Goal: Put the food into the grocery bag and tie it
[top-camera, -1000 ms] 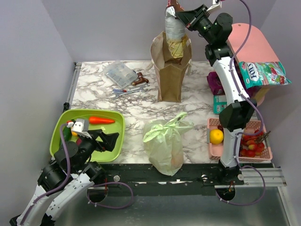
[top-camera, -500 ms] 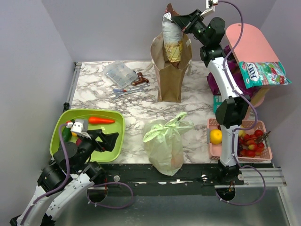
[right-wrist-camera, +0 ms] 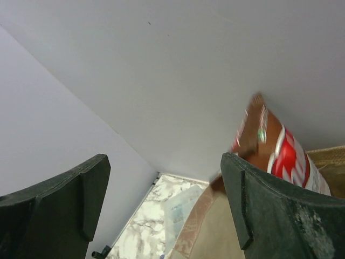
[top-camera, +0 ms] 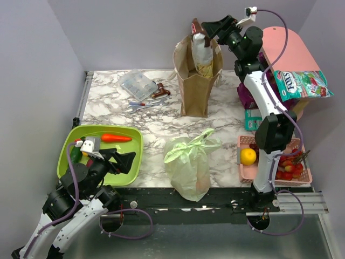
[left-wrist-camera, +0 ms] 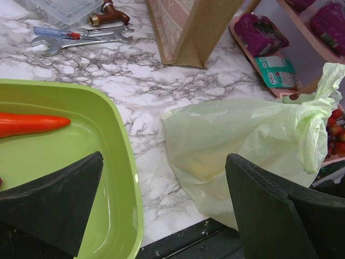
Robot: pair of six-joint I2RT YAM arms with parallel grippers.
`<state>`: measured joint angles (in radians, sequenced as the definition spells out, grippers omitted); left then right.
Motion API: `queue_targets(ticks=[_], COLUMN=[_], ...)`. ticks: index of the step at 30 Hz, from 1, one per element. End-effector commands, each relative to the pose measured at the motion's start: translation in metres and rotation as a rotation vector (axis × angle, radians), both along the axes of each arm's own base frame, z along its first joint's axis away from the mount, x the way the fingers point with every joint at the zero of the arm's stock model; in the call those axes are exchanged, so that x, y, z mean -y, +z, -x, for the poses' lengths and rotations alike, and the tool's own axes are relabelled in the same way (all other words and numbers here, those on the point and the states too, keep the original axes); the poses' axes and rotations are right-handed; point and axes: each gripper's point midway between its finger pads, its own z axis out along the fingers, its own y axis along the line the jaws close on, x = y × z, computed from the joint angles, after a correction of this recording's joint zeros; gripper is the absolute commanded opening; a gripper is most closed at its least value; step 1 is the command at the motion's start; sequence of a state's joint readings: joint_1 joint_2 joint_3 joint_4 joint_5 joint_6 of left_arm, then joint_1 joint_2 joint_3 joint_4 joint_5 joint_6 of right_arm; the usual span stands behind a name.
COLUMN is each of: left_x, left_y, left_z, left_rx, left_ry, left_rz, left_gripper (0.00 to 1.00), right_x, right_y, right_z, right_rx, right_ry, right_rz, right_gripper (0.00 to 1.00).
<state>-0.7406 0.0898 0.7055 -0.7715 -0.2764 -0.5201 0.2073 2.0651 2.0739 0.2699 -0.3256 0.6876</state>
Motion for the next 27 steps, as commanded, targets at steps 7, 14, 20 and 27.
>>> queue_targets(ticks=[7,14,20,27], left_x=[0.0,0.0,0.0,0.002], left_y=[0.002,0.002,0.002,0.001], left_z=[0.0,0.0,0.0,-0.001], left_rx=[0.017,0.017,0.016,0.013], left_ry=[-0.001,-0.002,-0.001,-0.007], left_rz=[0.006,0.005,0.003,-0.005], left_gripper=[0.99,0.98,0.99,0.98], right_x=[0.033,0.043,0.053,0.07], right_y=[0.121,0.15,0.155,0.143], right_z=[0.077,0.109,0.129,0.153], right_rx=[0.259,0.309,0.292,0.22], right_ry=[-0.082,-0.104,-0.144,-0.219], right_rz=[-0.073,-0.076,-0.036,0.03], right_gripper=[0.91,0.91,0.91,0.9])
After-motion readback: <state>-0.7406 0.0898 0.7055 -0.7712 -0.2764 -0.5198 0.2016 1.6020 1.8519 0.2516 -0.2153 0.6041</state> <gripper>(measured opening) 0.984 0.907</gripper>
